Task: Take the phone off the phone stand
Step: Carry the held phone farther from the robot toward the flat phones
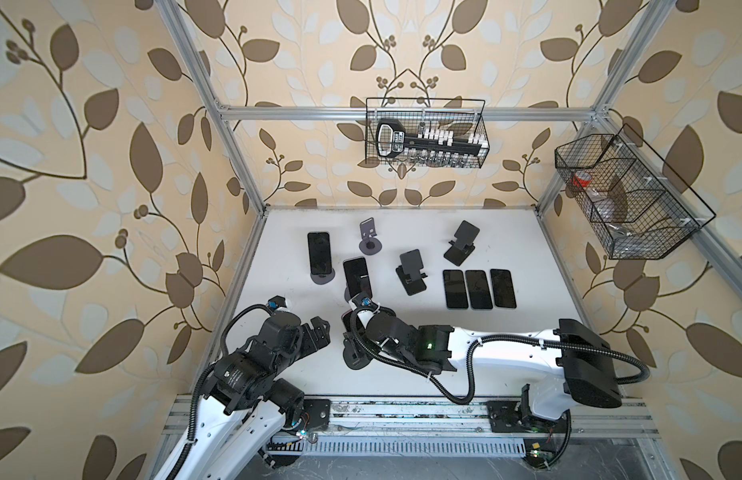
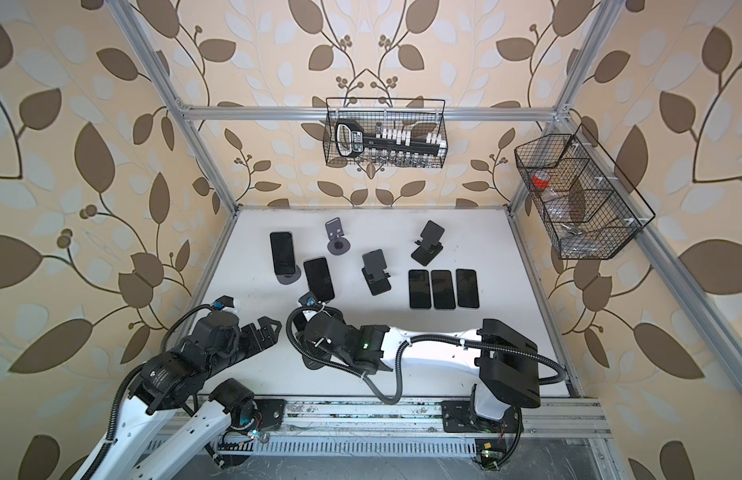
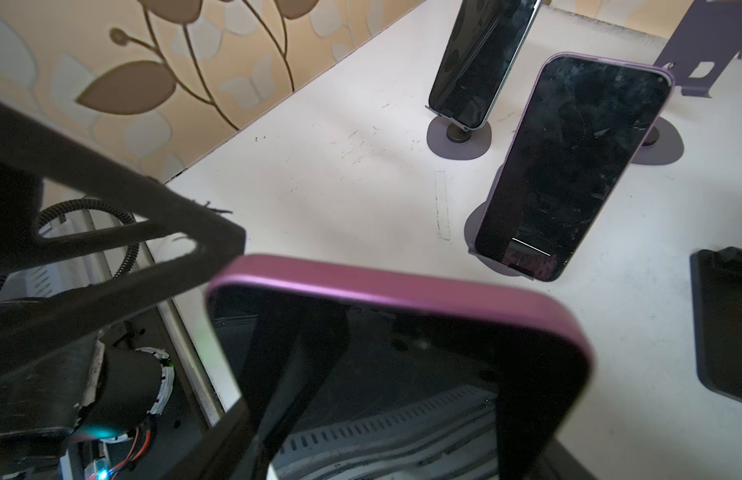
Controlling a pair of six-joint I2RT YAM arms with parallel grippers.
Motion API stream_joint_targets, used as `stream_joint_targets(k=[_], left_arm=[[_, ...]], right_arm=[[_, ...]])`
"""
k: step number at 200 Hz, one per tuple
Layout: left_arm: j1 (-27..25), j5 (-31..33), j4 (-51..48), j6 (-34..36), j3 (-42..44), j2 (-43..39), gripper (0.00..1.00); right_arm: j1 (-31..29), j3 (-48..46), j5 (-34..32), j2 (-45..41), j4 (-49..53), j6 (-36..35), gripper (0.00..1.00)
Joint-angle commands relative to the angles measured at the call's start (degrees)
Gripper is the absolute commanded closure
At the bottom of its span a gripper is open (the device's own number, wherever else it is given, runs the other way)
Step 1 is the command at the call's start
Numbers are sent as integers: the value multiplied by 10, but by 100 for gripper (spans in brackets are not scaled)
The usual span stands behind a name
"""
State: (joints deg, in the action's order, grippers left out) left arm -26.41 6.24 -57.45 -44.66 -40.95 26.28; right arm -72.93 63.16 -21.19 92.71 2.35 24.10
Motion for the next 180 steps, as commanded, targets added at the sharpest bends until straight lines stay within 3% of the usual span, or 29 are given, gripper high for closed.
stream_joint_targets(k=[1, 180], left_arm=[[3, 14, 38, 19, -8, 17, 1], [3, -14, 148, 60, -11, 95, 1]], right_arm=[[3, -12, 3, -30, -29, -13, 33], [76, -60, 8, -99, -24, -20, 34]])
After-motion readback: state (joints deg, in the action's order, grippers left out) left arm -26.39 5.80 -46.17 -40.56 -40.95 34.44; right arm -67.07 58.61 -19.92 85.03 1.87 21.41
